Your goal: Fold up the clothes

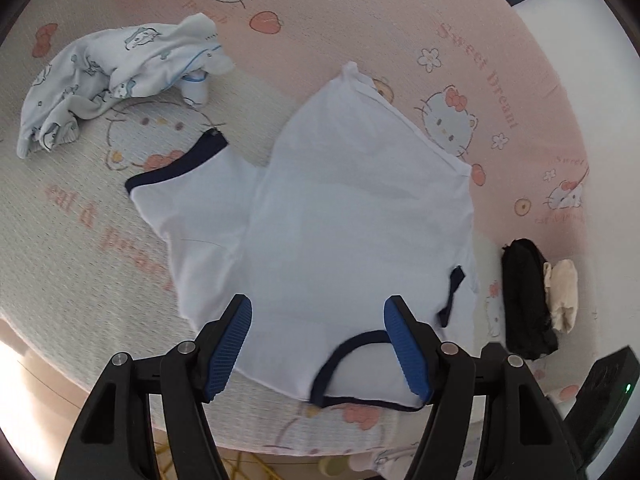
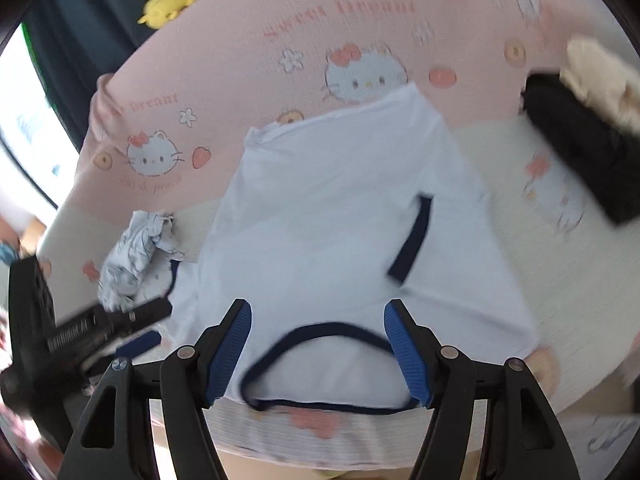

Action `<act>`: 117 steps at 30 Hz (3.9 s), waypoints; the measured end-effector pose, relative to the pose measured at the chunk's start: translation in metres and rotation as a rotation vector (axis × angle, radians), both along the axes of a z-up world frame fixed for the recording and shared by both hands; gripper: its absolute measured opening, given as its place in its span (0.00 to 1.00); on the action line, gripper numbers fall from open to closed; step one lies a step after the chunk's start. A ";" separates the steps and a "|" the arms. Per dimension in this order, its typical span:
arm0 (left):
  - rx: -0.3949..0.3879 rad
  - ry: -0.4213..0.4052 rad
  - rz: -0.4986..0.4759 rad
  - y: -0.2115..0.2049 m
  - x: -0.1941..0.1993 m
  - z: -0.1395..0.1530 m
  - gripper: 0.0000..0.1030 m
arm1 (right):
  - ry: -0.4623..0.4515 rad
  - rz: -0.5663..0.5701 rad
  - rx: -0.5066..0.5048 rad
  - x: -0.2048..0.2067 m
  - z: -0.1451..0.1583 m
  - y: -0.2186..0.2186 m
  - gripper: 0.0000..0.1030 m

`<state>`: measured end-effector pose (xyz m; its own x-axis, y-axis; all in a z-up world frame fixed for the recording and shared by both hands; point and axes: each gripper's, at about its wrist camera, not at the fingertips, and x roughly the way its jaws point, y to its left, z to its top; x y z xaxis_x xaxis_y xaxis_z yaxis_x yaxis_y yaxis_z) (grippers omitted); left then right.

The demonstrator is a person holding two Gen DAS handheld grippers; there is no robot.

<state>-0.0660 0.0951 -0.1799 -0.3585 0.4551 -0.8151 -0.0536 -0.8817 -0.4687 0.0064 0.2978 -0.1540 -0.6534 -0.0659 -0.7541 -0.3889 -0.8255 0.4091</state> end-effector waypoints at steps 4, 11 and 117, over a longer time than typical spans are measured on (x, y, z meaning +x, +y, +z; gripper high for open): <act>-0.008 0.008 -0.037 -0.011 0.000 -0.003 0.65 | 0.030 -0.063 -0.038 -0.009 -0.006 -0.017 0.66; 0.030 0.050 -0.032 -0.033 -0.008 0.002 0.65 | 0.099 -0.096 0.064 -0.018 0.000 -0.040 0.66; 0.579 -0.243 0.071 -0.161 -0.093 -0.142 0.03 | -0.189 0.735 0.969 -0.107 -0.106 -0.289 0.11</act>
